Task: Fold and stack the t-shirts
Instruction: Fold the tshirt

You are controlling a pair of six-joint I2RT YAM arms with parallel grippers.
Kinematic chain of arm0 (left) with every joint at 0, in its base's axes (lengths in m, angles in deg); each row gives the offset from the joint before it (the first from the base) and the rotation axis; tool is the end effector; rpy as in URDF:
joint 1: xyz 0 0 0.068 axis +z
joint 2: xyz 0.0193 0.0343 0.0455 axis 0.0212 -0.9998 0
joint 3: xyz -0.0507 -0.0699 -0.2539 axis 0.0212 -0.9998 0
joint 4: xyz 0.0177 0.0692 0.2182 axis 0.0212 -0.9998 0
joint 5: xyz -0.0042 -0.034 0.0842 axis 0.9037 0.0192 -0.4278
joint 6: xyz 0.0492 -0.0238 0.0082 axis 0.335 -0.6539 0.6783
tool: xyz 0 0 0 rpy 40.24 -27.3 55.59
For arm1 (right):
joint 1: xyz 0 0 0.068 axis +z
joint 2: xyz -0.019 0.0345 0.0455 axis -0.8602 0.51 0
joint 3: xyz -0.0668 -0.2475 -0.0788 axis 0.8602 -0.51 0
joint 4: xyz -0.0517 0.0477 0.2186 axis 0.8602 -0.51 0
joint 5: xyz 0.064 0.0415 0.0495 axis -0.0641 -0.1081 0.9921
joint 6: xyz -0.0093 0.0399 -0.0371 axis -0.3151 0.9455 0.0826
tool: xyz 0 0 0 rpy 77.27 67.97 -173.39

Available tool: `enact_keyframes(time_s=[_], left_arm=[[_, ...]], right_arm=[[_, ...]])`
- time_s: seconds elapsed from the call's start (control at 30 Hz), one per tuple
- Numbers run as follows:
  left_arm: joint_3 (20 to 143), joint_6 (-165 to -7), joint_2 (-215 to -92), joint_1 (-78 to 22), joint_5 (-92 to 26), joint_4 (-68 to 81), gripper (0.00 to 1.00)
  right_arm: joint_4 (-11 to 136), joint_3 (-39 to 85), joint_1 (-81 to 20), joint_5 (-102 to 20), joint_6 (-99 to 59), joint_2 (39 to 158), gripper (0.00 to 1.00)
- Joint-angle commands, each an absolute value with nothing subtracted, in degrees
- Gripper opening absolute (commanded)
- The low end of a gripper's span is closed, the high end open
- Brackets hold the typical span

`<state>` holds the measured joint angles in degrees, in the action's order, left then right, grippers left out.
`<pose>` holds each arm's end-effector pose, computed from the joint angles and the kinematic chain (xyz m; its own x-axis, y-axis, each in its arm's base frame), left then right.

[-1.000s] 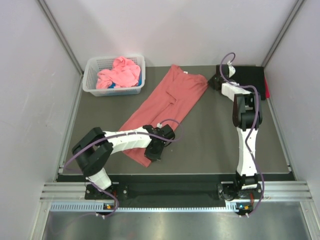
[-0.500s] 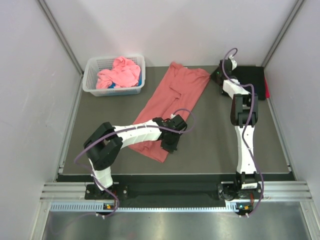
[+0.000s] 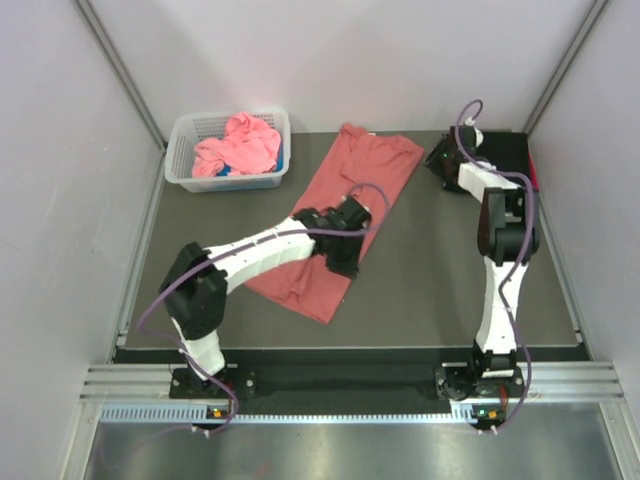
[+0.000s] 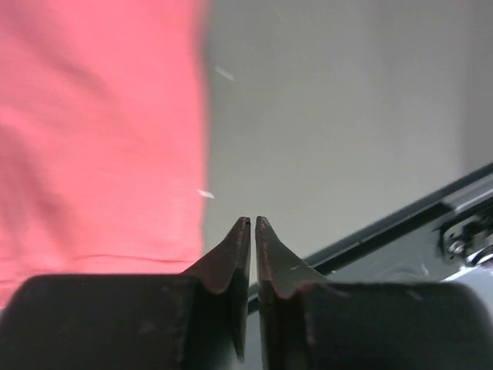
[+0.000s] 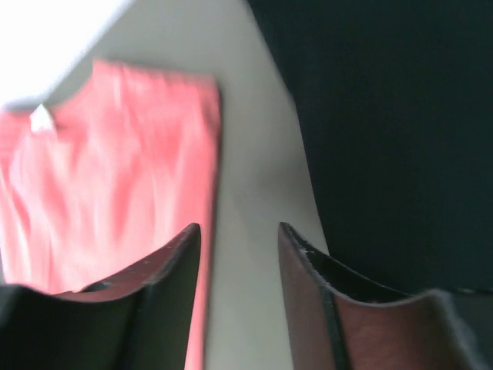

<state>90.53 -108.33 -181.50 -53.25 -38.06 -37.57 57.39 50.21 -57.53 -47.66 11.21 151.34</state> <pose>0.2110 -0.2739 0.2429 -0.9073 0.2532 -0.3357 0.3552 0.8887 -0.2898 0.5000 0.0167 0.1781 -0.4974 0.6029 -0.6238 0.3297 0.7965 0.5069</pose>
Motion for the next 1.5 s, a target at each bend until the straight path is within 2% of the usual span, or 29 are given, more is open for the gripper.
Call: enact_keyframes(time_s=[0.0, 0.1, 0.17, 0.23, 0.4, 0.53, 0.83, 1.03, 1.47], left_arm=[[90.2, -104.7, -174.0, -42.6, -35.2, -39.5, 0.14], [84.1, -103.9, -169.0, -29.0, -28.0, -35.4, 0.17], [80.0, -102.6, -166.0, -20.3, -27.6, -34.1, 0.25], [76.9, -100.8, -164.9, -14.0, -26.9, -33.7, 0.28], [73.4, -97.1, -166.5, -5.3, -25.6, -35.1, 0.31], [69.7, -95.6, -167.2, 1.0, -23.1, -33.7, 0.31], [66.2, -97.9, -164.6, 1.9, -22.4, -29.3, 0.31], [65.7, -98.6, -165.9, 2.0, -21.4, -28.8, 0.28], [66.2, -99.6, -161.5, 2.1, -19.4, -28.2, 0.27]], right_arm=[[55.0, 38.9, -56.2, -50.3, 12.0, 135.2, 0.48], [53.6, 27.5, -53.0, -50.1, 14.6, 125.2, 0.50], [52.9, 21.7, -49.7, -50.1, 16.2, 117.9, 0.51], [52.3, 14.3, -43.9, -50.8, 17.9, 111.8, 0.52], [50.8, 2.1, -30.7, -51.6, 27.6, 104.4, 0.52], [50.7, -2.2, -17.7, -56.6, 33.7, 101.1, 0.52], [48.7, -3.2, -0.5, -62.2, 48.6, 104.7, 0.52], [41.5, 1.4, 4.5, -64.8, 54.3, 109.3, 0.49], [35.5, 7.6, 9.1, -66.9, 57.4, 116.7, 0.47]])
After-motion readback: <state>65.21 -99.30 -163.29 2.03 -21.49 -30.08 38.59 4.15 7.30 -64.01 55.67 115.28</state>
